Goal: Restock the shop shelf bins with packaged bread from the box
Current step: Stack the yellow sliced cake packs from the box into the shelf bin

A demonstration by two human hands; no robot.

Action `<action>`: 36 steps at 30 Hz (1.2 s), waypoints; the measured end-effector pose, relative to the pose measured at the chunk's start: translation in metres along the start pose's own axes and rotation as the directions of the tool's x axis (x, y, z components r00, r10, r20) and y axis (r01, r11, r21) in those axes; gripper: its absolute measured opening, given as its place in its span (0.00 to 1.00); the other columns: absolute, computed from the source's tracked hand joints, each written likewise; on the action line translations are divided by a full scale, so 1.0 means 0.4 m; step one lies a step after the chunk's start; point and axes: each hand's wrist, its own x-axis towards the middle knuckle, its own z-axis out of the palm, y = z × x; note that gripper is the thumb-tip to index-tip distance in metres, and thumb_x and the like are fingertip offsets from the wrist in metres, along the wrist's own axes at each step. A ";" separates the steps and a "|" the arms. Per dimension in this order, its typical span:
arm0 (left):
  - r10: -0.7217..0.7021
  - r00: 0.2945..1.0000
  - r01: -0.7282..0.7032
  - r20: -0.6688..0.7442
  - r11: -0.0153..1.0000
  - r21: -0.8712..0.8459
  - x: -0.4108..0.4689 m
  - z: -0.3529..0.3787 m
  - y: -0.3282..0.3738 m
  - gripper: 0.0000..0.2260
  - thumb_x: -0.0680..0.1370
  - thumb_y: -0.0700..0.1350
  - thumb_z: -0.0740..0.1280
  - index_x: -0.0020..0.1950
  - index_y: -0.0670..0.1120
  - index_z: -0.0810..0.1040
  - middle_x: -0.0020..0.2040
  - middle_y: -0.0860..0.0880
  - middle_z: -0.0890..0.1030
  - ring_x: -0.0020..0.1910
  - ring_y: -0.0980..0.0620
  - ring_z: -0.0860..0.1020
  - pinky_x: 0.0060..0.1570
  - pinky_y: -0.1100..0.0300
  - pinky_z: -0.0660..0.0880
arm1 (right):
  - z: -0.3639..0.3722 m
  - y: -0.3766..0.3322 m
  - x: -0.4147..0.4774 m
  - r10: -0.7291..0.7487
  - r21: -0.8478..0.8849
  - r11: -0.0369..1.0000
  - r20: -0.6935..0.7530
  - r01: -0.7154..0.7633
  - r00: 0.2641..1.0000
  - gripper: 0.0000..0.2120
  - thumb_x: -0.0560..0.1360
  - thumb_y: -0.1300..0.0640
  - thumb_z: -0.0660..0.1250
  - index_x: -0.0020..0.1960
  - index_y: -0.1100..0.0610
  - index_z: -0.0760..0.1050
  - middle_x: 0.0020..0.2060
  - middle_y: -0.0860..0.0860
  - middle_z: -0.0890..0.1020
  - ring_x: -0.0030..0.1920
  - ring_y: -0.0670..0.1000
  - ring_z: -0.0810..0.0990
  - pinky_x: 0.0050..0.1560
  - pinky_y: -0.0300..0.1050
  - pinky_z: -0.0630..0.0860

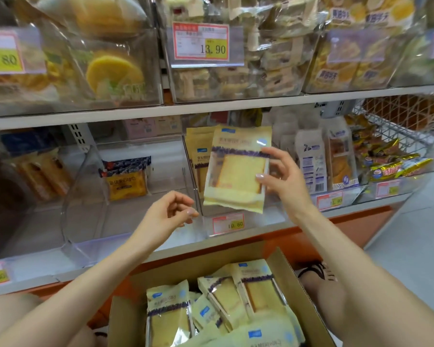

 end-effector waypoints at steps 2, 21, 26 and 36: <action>0.014 1.000 -0.014 -0.025 1.000 -0.014 0.017 0.001 -0.005 0.04 0.77 0.39 0.66 0.49 0.46 0.75 0.46 0.43 0.82 0.43 0.52 0.81 0.42 0.64 0.77 | 0.013 0.016 0.075 -0.032 -0.066 0.997 -0.006 0.032 0.999 0.26 0.72 0.71 0.67 0.59 0.45 0.72 0.58 0.55 0.78 0.57 0.56 0.78 0.47 0.54 0.81; 0.028 1.000 -0.028 -0.001 0.999 0.036 0.112 -0.018 -0.006 0.02 0.77 0.42 0.66 0.48 0.48 0.77 0.46 0.49 0.83 0.43 0.54 0.81 0.44 0.64 0.78 | 0.069 0.244 0.292 0.346 -0.745 0.667 0.289 -0.017 0.893 0.29 0.69 0.64 0.73 0.63 0.42 0.69 0.63 0.53 0.71 0.60 0.52 0.74 0.58 0.45 0.74; 0.011 1.000 -0.012 0.021 0.999 0.040 0.095 -0.023 -0.019 0.02 0.77 0.42 0.65 0.48 0.48 0.77 0.47 0.48 0.82 0.43 0.54 0.81 0.42 0.65 0.77 | 0.040 0.150 0.226 0.249 -0.683 0.730 0.260 -0.004 0.933 0.26 0.70 0.66 0.72 0.66 0.55 0.72 0.65 0.53 0.72 0.62 0.50 0.73 0.61 0.46 0.73; -0.013 0.975 -0.021 0.221 0.988 0.150 -0.016 0.068 -0.084 0.03 0.76 0.41 0.67 0.47 0.49 0.76 0.45 0.49 0.81 0.40 0.57 0.78 0.41 0.69 0.73 | 0.051 -0.041 -0.094 0.176 -0.441 0.898 0.391 0.016 0.903 0.18 0.73 0.61 0.71 0.60 0.47 0.75 0.50 0.47 0.82 0.50 0.51 0.82 0.54 0.44 0.78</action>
